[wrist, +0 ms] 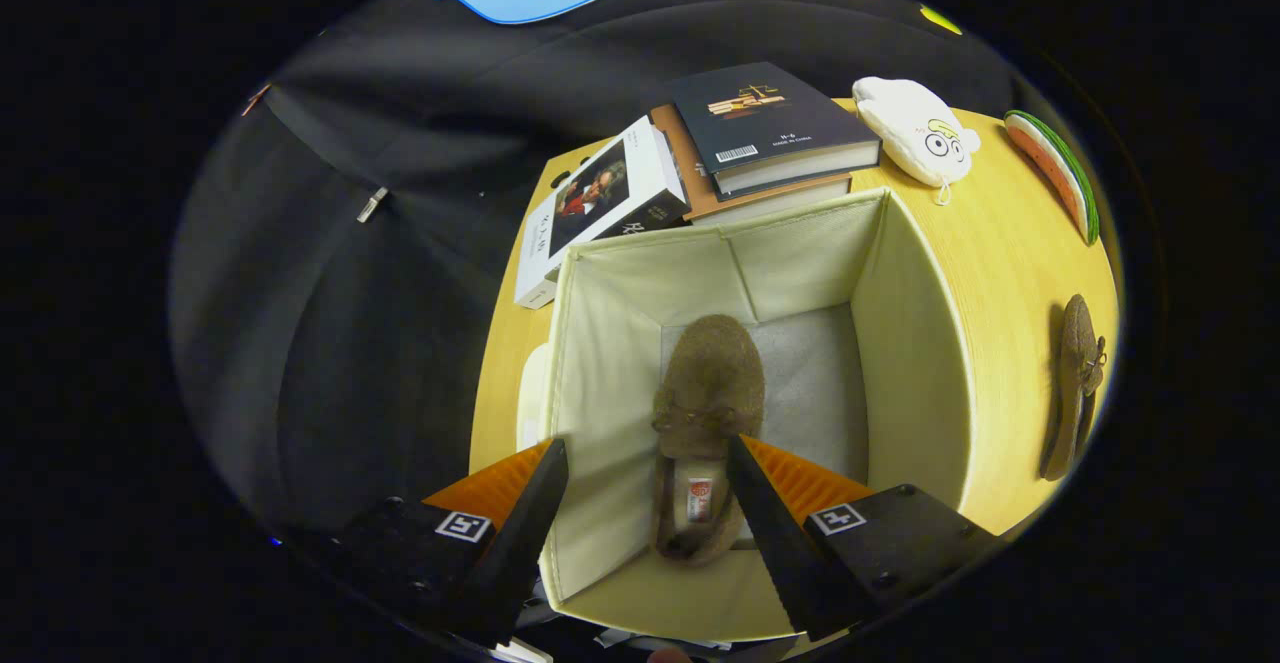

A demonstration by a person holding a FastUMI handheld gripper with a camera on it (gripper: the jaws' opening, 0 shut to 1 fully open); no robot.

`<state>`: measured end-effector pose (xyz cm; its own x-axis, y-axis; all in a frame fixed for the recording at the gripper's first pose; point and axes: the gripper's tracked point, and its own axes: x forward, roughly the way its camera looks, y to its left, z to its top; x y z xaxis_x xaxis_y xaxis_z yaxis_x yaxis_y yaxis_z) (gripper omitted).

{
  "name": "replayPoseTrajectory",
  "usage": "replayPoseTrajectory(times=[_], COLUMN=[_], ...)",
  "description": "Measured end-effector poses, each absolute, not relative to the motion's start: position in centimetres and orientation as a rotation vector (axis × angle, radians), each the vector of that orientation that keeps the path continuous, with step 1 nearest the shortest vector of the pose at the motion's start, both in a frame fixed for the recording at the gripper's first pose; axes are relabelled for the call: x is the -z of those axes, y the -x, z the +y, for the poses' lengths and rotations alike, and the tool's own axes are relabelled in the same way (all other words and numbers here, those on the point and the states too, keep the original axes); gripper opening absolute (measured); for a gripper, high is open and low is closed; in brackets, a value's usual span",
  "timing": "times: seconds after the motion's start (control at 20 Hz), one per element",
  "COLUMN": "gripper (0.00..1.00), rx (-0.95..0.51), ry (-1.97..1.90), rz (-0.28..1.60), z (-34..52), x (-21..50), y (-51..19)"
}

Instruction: Open the storage box then place both shoes into the box .Put the left shoe in first, then the right shoe, with the right side of both shoes facing outward in a uniform manner.

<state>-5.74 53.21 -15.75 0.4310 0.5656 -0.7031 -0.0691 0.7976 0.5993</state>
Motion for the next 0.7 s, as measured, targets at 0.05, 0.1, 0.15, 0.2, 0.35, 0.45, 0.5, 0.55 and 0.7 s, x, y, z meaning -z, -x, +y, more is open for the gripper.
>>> replayPoseTrajectory(times=[0.05, 0.1, 0.15, 0.2, 0.35, 0.45, 0.5, 0.55, 0.7], gripper=[0.99, 0.99, 0.99, 0.99, 0.99, 0.99, 0.99, 0.99, 0.98], rx=[-0.417, -0.417, -0.416, -0.41, -0.389, -0.375, -0.369, -0.365, -0.356], ry=[-0.55, -0.572, -0.591, -0.603, -0.604, -0.588, -0.579, -0.569, -0.536], rz=[1.038, 1.008, 0.977, 0.944, 0.844, 0.785, 0.76, 0.741, 0.718], z=[52.5, 51.9, 51.0, 49.8, 45.4, 42.3, 40.6, 39.0, 33.7], x=[15.2, 14.3, 13.3, 12.6, 10.3, 9.2, 8.7, 8.4, 8.4], y=[5.6, 5.3, 5.1, 4.7, 3.4, 2.6, 2.3, 2.3, 2.8])
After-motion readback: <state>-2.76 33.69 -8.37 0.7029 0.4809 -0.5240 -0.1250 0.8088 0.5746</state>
